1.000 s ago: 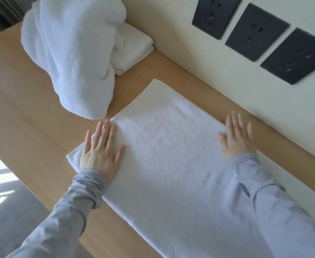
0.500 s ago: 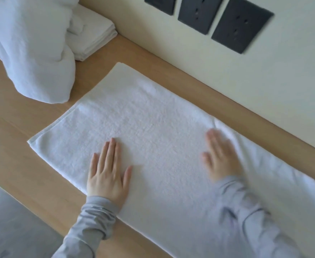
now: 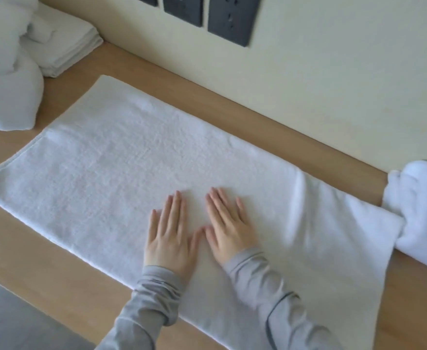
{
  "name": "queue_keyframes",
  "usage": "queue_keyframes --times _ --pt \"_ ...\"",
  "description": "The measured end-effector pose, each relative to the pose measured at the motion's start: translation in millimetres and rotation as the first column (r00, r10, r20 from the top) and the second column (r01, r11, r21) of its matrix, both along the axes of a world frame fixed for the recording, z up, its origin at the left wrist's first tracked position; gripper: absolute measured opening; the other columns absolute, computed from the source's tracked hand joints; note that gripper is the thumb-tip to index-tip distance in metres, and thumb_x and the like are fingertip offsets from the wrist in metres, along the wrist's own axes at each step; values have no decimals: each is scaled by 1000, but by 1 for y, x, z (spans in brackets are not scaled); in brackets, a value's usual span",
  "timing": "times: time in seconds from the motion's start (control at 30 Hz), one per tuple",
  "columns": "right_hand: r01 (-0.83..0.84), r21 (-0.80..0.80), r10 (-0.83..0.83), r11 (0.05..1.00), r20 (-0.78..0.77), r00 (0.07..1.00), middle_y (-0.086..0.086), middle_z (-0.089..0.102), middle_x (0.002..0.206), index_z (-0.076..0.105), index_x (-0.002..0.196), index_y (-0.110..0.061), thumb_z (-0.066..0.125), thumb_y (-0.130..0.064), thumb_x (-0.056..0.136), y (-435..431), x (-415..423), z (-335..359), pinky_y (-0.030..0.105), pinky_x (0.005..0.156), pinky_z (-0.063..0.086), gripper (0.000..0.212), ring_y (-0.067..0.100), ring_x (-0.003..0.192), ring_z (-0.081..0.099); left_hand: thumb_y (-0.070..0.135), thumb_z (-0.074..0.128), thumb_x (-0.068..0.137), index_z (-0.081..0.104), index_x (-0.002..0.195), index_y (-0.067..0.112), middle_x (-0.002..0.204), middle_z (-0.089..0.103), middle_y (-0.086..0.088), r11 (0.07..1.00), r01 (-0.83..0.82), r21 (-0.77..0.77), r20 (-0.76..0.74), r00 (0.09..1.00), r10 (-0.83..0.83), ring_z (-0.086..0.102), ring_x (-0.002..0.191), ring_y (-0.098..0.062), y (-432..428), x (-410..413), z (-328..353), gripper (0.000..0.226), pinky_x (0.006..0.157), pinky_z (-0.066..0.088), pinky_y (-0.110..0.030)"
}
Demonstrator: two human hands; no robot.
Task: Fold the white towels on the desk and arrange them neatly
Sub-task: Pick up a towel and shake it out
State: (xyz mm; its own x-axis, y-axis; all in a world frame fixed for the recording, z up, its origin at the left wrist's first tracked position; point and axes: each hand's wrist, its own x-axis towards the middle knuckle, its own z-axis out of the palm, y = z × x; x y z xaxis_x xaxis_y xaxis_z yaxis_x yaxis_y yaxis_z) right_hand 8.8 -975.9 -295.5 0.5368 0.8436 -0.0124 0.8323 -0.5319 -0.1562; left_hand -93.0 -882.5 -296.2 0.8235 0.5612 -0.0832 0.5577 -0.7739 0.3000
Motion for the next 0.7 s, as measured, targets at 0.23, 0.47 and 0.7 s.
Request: queue_keyframes --times 0.23,0.47,0.7 --pt "391 -180 -378 902 105 920 8 20 154 23 145 -7 7 -46 88 -164 142 1 44 117 12 71 23 143 18 55 4 88 -2 149 12 157 -4 1 996 -8 90 -82 997 15 -7 143 -11 -4 0 -7 74 119 -3 -36" --pt "460 58 -463 886 60 884 19 27 150 28 142 1 38 -24 94 -131 73 3 52 114 10 55 35 141 21 57 -2 89 6 148 8 156 5 -5 991 133 5 -36 991 -133 1 144 -20 -43 12 6 77 119 3 -40" --pt "332 -17 -332 943 -60 941 4 28 153 32 143 -9 30 -36 94 -175 -43 -8 51 111 21 56 19 143 18 53 4 93 16 149 12 156 12 -2 964 261 53 -106 961 -254 10 144 -17 -71 16 -2 71 118 7 -39"
